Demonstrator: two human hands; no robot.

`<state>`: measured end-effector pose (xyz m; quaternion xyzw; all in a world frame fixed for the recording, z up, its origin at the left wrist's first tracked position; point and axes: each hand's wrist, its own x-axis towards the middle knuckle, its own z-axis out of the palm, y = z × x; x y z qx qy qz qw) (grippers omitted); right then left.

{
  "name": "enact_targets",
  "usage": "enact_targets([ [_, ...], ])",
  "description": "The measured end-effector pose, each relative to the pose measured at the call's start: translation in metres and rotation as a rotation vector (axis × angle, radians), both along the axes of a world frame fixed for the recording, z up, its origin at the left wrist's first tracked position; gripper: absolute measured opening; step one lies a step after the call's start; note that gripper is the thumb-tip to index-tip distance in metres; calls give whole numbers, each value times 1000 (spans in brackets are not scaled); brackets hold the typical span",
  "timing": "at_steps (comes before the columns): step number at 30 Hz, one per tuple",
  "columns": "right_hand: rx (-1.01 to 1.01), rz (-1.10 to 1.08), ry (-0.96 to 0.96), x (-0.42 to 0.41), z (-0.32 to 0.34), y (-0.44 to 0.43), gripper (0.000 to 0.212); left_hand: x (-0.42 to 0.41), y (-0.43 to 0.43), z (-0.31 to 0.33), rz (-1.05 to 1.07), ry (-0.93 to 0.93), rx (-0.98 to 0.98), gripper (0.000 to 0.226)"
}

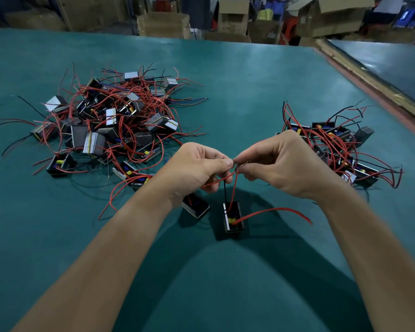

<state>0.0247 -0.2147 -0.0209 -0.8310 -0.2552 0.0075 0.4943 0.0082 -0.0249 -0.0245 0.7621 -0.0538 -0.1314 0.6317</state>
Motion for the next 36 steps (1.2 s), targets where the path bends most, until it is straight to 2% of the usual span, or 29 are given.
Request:
enact_targets([
  [6, -98, -25, -109, -1, -3, 2, 19, 0, 0, 0, 20, 22, 2, 21],
  [15, -115, -33, -127, 3, -5, -1, 10, 2, 2, -2, 11, 25, -19, 20],
  [19, -115, -20, -127, 1, -4, -1, 5, 2, 2, -6, -22, -36, 5, 22],
  [24, -110, -32, 11, -2, -1, 4, 18, -1, 0, -8, -32, -145, 2, 17],
  [26, -11, -67, 169, -2, 2, 6, 21, -1, -1, -8, -40, -228, 36, 16],
  [30, 186, -96, 614, 0, 7, 5, 28, -4, -5, -10, -63, -452, 123, 13],
  [32, 202, -83, 723, 1, 6, 4, 27, -4, -6, -12, -59, -506, 160, 13],
  [34, 213, -74, 657, 2, 3, 3, 26, -2, -4, -13, -34, -473, 164, 16],
  [36, 207, -95, 449, 3, 0, 6, 19, -1, -3, -12, -6, -389, 147, 19],
])
